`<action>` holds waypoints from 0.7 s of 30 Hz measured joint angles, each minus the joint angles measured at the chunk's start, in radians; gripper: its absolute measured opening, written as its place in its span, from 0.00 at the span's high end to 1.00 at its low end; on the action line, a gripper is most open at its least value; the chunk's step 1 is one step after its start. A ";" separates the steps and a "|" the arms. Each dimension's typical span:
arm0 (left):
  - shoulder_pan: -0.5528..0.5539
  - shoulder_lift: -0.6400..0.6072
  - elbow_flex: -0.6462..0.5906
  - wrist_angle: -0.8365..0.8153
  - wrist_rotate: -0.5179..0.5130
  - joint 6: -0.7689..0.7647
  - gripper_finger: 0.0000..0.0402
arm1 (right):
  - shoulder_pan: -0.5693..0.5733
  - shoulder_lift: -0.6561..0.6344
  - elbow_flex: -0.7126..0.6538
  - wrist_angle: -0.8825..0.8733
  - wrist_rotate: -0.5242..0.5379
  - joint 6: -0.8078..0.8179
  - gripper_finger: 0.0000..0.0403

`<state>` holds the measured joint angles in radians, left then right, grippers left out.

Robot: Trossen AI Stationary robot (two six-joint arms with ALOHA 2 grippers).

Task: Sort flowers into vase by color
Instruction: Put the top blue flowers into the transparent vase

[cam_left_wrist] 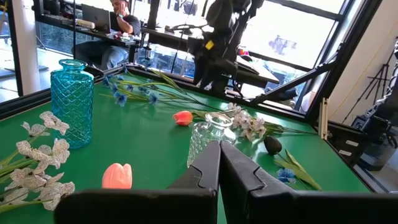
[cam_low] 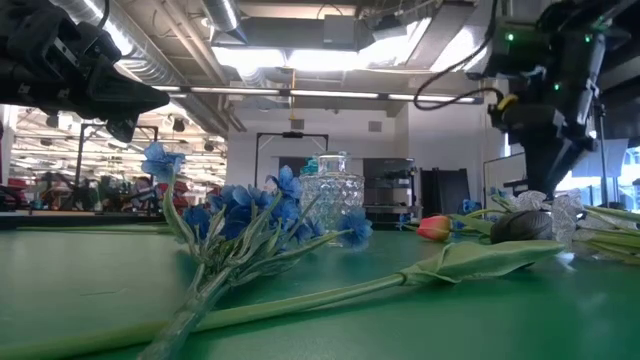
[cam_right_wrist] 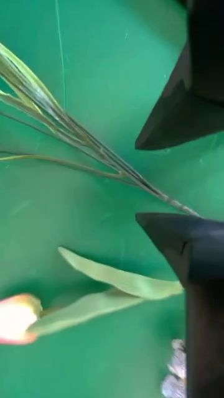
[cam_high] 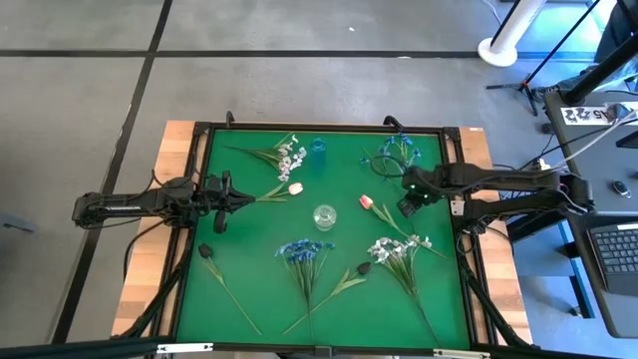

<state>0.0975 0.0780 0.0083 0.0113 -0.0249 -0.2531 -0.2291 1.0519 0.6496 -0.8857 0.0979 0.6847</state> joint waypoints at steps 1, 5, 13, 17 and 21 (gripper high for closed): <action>0.000 0.000 0.000 0.000 0.000 0.000 1.00 | 0.000 0.000 -0.018 0.017 0.003 0.014 0.52; 0.000 0.000 0.000 0.000 0.000 0.000 1.00 | 0.000 0.000 -0.087 0.102 0.012 0.052 0.43; 0.000 0.000 0.000 0.000 0.000 0.000 1.00 | 0.000 0.000 -0.218 0.262 0.067 0.101 0.42; 0.000 0.000 0.000 0.000 0.000 0.000 1.00 | 0.000 0.000 -0.255 0.331 0.066 0.102 0.50; 0.000 0.000 0.000 0.000 0.000 0.000 1.00 | 0.000 0.000 -0.261 0.335 0.063 0.102 0.65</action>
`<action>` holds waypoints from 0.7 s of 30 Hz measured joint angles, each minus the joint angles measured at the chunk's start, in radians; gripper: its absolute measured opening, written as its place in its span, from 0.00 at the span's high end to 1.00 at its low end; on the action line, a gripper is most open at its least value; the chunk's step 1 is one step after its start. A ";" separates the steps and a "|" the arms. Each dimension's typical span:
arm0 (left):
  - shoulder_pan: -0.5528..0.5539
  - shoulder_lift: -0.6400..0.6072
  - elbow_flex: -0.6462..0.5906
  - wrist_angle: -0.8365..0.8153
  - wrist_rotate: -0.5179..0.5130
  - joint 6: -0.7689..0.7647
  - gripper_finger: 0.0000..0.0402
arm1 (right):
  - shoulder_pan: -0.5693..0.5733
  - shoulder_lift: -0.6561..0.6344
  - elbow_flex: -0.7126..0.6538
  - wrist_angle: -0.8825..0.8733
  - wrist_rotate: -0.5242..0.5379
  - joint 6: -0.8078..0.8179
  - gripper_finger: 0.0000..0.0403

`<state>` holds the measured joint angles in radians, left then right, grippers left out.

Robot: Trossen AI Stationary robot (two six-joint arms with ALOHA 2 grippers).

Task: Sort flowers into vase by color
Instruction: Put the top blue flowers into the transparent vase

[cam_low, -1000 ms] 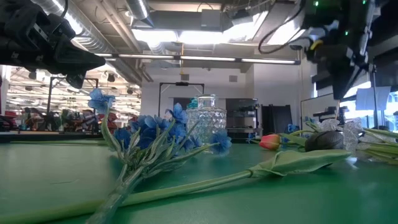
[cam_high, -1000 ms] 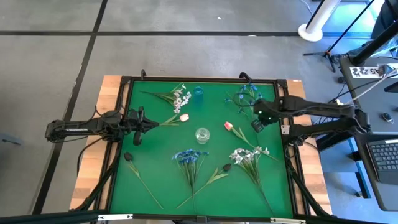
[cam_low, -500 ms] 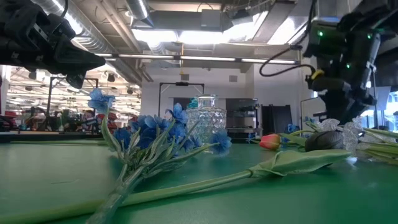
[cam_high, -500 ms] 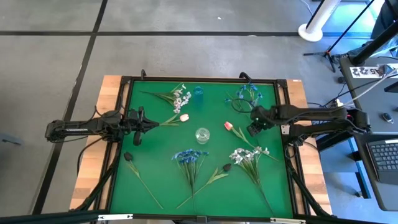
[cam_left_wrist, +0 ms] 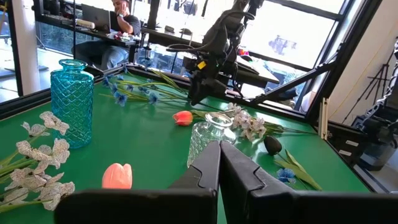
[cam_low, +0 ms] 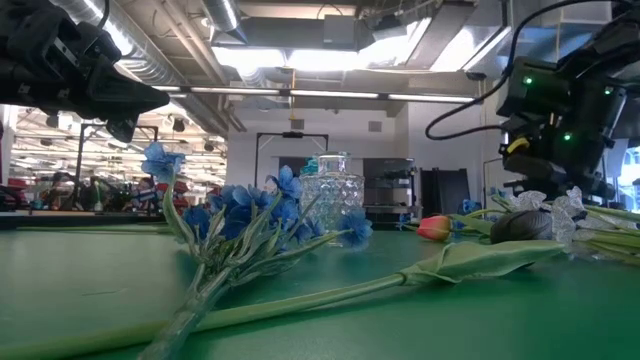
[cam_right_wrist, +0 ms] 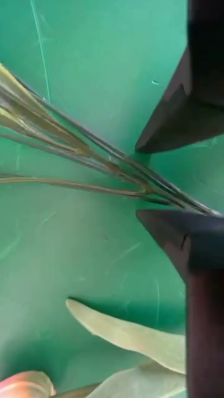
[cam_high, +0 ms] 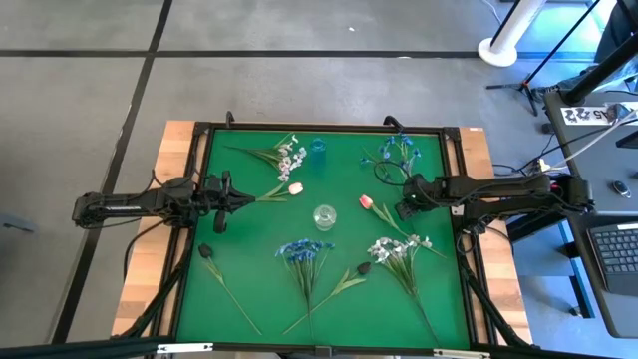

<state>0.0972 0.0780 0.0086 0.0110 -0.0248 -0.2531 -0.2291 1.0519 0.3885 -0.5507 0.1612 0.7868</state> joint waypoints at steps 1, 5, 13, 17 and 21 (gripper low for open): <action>0.000 0.000 0.000 0.000 0.000 0.000 1.00 | 0.000 0.000 0.000 0.001 -0.004 0.000 0.69; 0.000 0.000 0.000 0.000 0.000 0.000 1.00 | 0.000 0.000 0.000 0.008 -0.005 -0.009 0.89; 0.000 0.000 0.000 0.000 0.000 0.000 1.00 | 0.000 0.000 0.018 -0.001 0.007 -0.058 0.95; 0.000 0.000 0.000 0.000 0.000 0.000 1.00 | 0.000 -0.010 0.079 -0.002 0.056 -0.084 0.98; 0.000 0.000 0.000 0.000 0.000 0.000 1.00 | 0.000 -0.048 0.168 -0.002 0.134 -0.130 0.98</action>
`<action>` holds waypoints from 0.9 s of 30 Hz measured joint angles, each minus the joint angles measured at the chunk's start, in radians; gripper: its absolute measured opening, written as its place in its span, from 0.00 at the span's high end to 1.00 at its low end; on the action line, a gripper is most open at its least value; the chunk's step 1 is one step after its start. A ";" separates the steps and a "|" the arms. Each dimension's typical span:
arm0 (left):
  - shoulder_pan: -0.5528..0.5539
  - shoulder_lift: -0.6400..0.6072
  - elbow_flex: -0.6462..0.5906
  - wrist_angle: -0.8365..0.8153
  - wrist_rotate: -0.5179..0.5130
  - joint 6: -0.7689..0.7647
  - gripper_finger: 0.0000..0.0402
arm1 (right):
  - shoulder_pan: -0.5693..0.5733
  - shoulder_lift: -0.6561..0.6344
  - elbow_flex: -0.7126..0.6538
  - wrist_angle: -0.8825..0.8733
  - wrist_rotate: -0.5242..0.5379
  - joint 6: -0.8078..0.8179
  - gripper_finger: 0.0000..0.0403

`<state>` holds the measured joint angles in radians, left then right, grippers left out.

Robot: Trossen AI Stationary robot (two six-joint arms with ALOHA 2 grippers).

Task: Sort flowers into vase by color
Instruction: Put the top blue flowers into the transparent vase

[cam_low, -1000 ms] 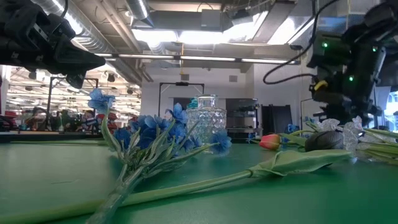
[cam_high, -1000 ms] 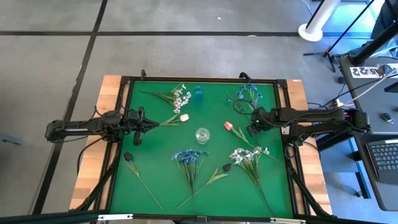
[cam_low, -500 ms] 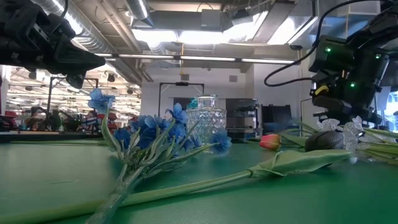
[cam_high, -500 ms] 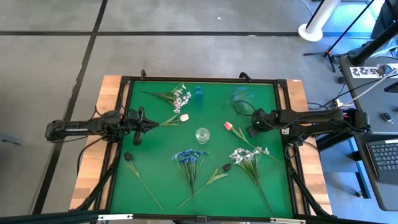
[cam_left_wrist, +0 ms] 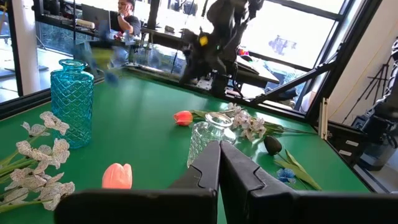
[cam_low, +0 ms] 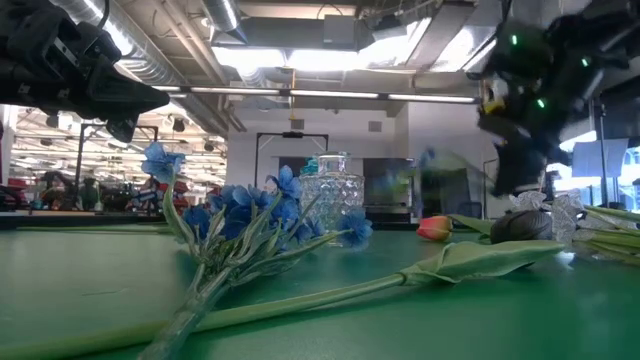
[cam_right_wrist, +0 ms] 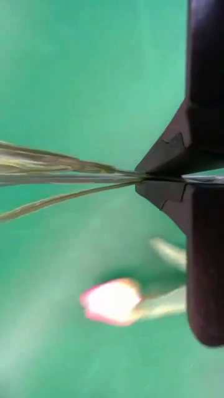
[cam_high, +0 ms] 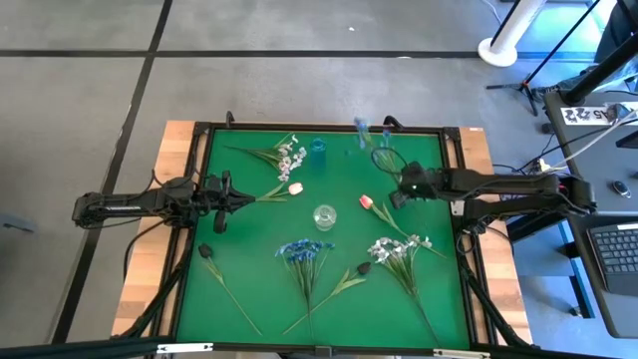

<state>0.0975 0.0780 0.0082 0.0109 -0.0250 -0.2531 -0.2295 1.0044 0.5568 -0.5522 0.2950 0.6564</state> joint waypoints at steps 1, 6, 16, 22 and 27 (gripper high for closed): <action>0.000 0.000 0.000 0.000 0.000 0.000 1.00 | 0.000 -0.013 0.023 0.000 0.015 -0.012 0.99; 0.000 0.000 0.000 0.000 0.000 0.000 1.00 | 0.001 -0.099 0.117 0.123 0.076 -0.108 0.98; 0.000 0.000 0.000 0.000 0.000 0.000 1.00 | 0.112 -0.089 -0.074 1.055 -0.107 -0.361 0.99; 0.000 0.000 0.000 0.000 -0.004 0.000 1.00 | 0.266 0.135 -0.196 1.655 -0.077 -0.558 0.99; 0.000 0.000 0.000 0.000 -0.008 0.000 1.00 | 0.356 0.381 -0.155 1.913 -0.082 -0.648 0.99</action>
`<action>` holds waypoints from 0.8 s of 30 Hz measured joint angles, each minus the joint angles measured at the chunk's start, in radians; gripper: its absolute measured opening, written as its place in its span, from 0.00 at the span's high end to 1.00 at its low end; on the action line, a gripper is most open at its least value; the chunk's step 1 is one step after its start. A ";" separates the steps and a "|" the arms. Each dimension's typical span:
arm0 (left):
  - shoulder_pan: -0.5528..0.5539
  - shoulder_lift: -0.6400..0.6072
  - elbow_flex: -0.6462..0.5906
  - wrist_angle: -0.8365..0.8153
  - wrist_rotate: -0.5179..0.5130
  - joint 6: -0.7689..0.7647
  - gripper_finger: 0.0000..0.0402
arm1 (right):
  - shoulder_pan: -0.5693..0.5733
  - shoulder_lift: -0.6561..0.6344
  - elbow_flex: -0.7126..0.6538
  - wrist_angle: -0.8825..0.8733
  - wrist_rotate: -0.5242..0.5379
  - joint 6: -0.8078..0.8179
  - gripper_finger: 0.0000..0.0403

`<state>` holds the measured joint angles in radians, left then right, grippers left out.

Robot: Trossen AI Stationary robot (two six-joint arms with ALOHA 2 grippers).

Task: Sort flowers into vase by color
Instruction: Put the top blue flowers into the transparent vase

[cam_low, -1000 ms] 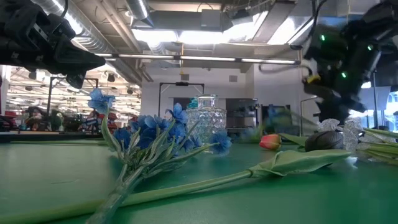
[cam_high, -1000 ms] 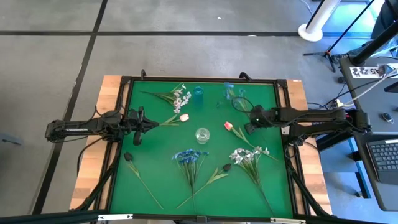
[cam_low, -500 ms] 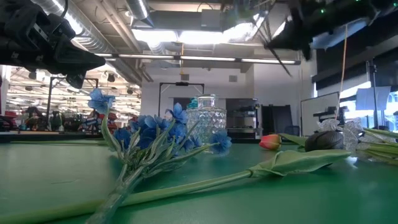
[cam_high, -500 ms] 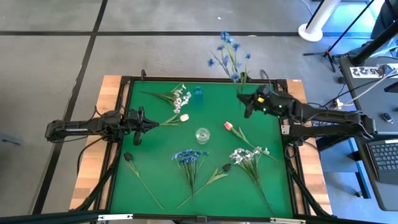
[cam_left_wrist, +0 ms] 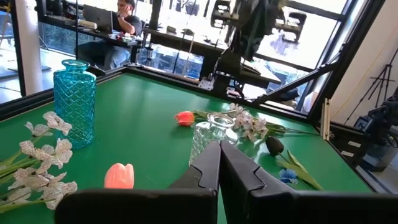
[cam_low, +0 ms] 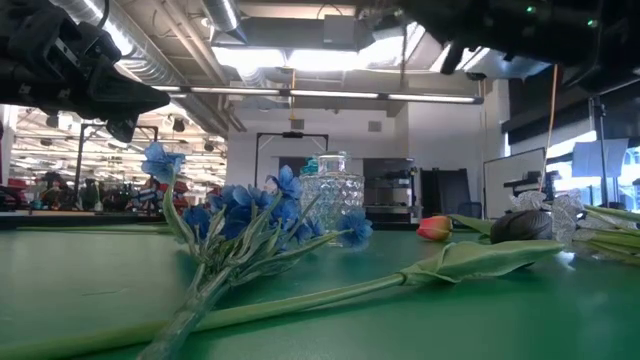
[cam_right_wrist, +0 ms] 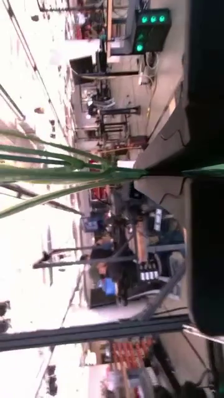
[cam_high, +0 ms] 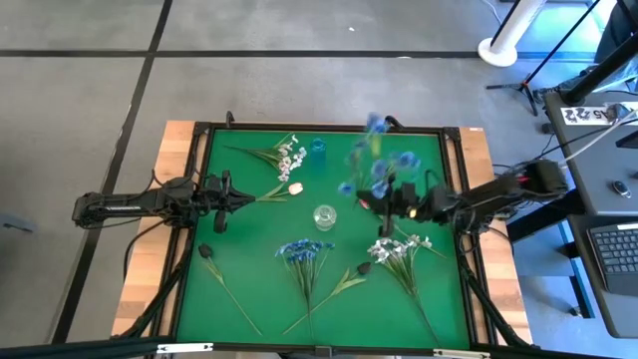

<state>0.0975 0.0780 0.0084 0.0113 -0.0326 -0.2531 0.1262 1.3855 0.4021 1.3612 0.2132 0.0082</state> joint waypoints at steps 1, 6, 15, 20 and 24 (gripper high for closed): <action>0.000 0.000 0.000 0.000 0.000 0.000 1.00 | 0.001 0.040 0.017 0.012 0.003 -0.006 0.99; 0.000 0.000 0.000 0.000 -0.001 0.000 1.00 | -0.002 0.222 0.132 0.026 0.005 -0.006 0.99; 0.000 0.000 0.000 0.000 -0.002 0.000 1.00 | -0.016 0.370 0.236 0.026 0.014 -0.016 0.99; 0.000 0.000 0.000 0.000 -0.003 0.000 1.00 | -0.031 0.381 0.221 0.012 0.028 0.014 0.99; 0.000 0.000 0.000 0.000 -0.003 0.000 1.00 | -0.035 0.381 0.203 -0.011 0.056 0.019 0.99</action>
<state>0.0973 0.0780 0.0082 0.0116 -0.0360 -0.2531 0.0911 1.7664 0.6055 1.3506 0.2691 0.0267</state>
